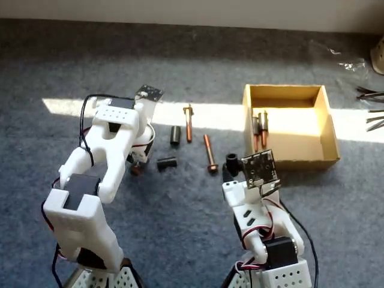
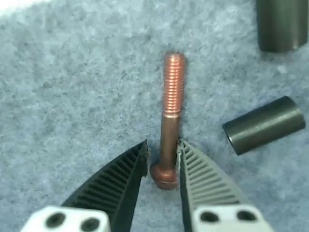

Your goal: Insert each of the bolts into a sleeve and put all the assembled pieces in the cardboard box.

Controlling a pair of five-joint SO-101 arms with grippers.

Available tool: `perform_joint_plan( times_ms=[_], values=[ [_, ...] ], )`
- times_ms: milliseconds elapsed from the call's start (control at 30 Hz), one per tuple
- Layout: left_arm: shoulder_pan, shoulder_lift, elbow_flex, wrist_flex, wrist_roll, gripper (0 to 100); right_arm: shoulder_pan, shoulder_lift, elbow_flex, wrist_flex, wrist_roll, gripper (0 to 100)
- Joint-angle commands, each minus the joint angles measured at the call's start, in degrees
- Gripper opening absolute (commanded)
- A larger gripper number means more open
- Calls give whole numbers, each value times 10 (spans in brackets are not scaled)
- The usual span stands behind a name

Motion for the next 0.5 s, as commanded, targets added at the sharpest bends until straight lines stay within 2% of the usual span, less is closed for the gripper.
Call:
perform_joint_plan(
  times_ms=[0,233,367,467],
  values=[
    [-5,7,-28,-6,-8,107,4,-6,-8,1,-4,4],
    [-4,37,-33,-6,-10,104,4,-6,-8,1,-3,4],
    [-4,29,-34,-5,-11,6,4,-6,-8,1,-3,4],
    [-4,21,-34,21,-12,14,4,-6,-8,1,-3,4]
  ],
)
